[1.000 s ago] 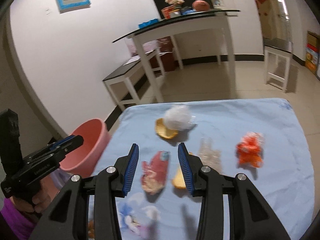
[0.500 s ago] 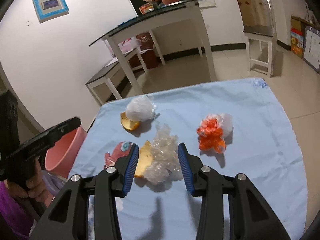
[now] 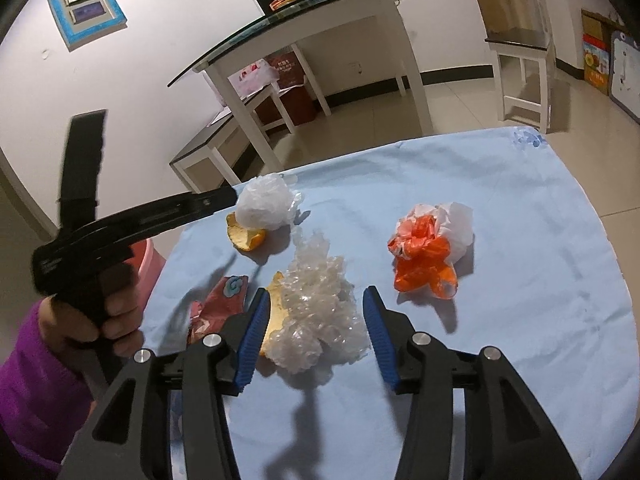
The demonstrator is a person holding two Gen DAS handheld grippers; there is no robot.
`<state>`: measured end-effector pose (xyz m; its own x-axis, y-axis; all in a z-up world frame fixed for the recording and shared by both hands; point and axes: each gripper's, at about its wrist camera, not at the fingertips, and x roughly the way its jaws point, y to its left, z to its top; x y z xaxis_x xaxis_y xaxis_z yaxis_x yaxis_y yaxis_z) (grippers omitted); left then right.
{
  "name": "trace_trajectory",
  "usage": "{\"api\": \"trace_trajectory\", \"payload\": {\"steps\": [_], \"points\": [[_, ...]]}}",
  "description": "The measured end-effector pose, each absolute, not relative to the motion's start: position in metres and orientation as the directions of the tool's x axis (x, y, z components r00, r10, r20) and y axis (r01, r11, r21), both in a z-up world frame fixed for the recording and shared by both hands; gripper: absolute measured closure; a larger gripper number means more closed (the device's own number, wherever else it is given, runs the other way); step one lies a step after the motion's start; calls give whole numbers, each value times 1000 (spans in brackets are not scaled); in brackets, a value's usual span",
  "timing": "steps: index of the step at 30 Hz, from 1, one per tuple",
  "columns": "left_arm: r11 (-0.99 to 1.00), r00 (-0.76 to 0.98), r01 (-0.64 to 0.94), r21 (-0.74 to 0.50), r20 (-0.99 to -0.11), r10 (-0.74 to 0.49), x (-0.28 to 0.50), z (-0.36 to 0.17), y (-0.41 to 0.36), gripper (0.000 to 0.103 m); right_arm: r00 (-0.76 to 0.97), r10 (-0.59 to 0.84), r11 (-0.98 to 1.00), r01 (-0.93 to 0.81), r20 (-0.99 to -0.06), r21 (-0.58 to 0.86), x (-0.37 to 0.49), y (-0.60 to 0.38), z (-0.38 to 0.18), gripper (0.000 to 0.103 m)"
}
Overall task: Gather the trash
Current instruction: 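Close the left gripper on the white plastic bag while the right gripper grasps the clear crinkled plastic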
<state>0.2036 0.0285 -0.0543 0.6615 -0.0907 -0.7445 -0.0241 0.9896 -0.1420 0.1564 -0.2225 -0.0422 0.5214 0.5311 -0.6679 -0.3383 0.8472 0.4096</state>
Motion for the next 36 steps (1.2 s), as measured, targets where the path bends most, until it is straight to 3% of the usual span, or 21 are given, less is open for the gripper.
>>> {"api": "trace_trajectory", "payload": {"steps": [10,11,12,18,36], "points": [[985,641,-15,-173,-758,-123,215,-73,26,65,498,524,852,-323,-691,413,161,-220,-52,55],[985,646,0,-174,-752,-133,213,-74,24,69,493,524,852,-320,-695,415,161,-220,-54,55],[986,649,15,-168,-749,-137,211,-74,21,78,490,525,851,-318,-696,418,161,-220,-55,55],[982,665,22,-185,-731,-153,199,-66,19,91,485,527,850,-317,-698,421,159,-219,-55,55],[970,750,63,-235,-630,-202,119,-9,28,91,505,525,850,-358,-685,387,158,-203,-49,54]]}}
